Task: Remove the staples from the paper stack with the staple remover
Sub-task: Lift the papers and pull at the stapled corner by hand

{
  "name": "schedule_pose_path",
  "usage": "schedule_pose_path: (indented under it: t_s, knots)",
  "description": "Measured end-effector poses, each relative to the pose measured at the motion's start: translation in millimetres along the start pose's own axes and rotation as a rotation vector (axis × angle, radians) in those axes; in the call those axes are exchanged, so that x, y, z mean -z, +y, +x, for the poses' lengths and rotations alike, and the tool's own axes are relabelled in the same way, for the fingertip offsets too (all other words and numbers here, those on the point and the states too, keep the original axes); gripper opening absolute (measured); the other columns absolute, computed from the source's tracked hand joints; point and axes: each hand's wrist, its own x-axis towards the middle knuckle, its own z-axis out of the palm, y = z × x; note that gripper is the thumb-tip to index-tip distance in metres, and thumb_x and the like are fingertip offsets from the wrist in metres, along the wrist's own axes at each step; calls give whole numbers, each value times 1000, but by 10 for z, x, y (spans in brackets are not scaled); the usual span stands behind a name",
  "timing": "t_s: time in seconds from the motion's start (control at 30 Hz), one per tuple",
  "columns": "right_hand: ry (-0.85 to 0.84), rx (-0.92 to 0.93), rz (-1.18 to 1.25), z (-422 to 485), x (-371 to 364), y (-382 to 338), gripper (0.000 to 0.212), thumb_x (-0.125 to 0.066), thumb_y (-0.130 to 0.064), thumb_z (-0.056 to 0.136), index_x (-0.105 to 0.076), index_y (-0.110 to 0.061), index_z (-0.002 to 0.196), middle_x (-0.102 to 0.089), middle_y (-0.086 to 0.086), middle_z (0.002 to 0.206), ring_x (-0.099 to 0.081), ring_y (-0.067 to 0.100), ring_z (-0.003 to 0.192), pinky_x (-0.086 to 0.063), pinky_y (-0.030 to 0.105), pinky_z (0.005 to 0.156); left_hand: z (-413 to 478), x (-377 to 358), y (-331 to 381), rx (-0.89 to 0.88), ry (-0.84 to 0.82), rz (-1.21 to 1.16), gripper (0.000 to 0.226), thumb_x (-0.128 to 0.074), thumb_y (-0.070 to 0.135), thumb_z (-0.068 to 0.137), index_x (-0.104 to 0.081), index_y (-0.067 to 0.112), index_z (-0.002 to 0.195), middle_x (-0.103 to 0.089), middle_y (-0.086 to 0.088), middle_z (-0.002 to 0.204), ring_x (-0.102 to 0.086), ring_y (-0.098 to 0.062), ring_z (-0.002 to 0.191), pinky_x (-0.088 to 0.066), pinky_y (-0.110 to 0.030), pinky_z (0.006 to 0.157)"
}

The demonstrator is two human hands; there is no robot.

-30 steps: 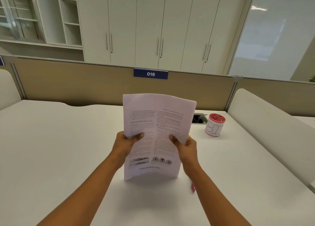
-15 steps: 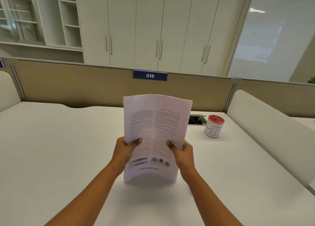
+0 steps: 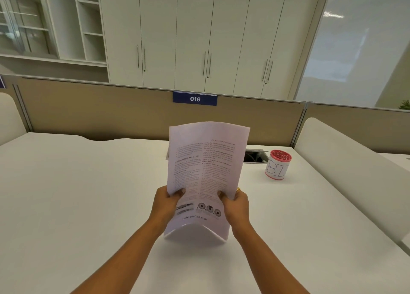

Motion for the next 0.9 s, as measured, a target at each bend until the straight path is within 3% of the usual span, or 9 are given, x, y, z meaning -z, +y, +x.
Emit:
schedule_pose_path:
  t_s: [0.2,0.3,0.43,0.5,0.57,0.67,0.73,0.83,0.9]
  knots:
    - [39,45,-1,19,-35,-11,14,-56,-12,90,-59,-8,103,-64,7,96,-61,27,81,-53,27,66,21,14,12,-32,-5,-39,18,-56,12,90,-62,28,84,-67,4,82,-64,-14,74,-48,-11,45]
    - [21,17,-45,1,-42,50,6,-57,-13,90,-56,-13,96,-64,8,97,-61,25,81,-50,22,61,6,41,-89,45,-33,-1,9,-57,16,90,-63,23,91,-68,1,86,-64,-15,76,-49,-19,52]
    - [30,40,-74,21,-19,52,8,-57,-14,90,-53,-18,96,-65,10,100,-62,25,81,-54,31,68,12,98,-133,80,-62,-15,14,-57,16,90,-63,28,87,-69,4,86,-66,-17,79,-50,-24,58]
    - [57,89,-84,32,8,24,12,-58,-18,90,-53,-22,100,-65,7,100,-64,24,82,-54,24,63,18,117,-123,93,-74,-31,14,-58,15,89,-64,28,89,-70,4,87,-66,-18,80,-51,-25,59]
    - [112,107,-118,54,40,18,25,-60,-22,89,-52,-19,113,-63,6,110,-62,20,85,-54,22,65,22,139,-125,113,-83,-78,13,-59,12,88,-65,22,95,-71,3,89,-67,-18,84,-52,-26,63]
    - [212,-3,-234,85,104,92,51,-63,-27,86,-42,-16,130,-53,8,129,-56,26,109,-52,45,91,11,166,-131,141,-101,-167,19,-60,10,87,-65,15,104,-72,-1,95,-68,-20,90,-54,-30,72]
    - [216,-103,-245,68,144,177,64,-67,-32,82,-36,-13,135,-47,11,135,-47,31,122,-43,48,100,6,168,-140,150,-98,-192,18,-60,10,87,-65,17,103,-73,1,94,-69,-18,88,-55,-29,68]
    - [121,-265,-95,5,147,292,77,-71,-34,79,-29,-7,138,-48,17,134,-50,32,117,-43,37,93,9,144,-149,160,-80,-243,18,-61,9,86,-66,24,95,-75,8,82,-70,-13,79,-54,-24,58]
    - [103,-368,-12,-43,139,363,80,-73,-34,77,-28,-7,137,-52,17,127,-54,31,104,-48,40,88,16,131,-145,172,-67,-291,19,-61,7,85,-66,24,94,-75,9,81,-71,-15,79,-56,-26,58]
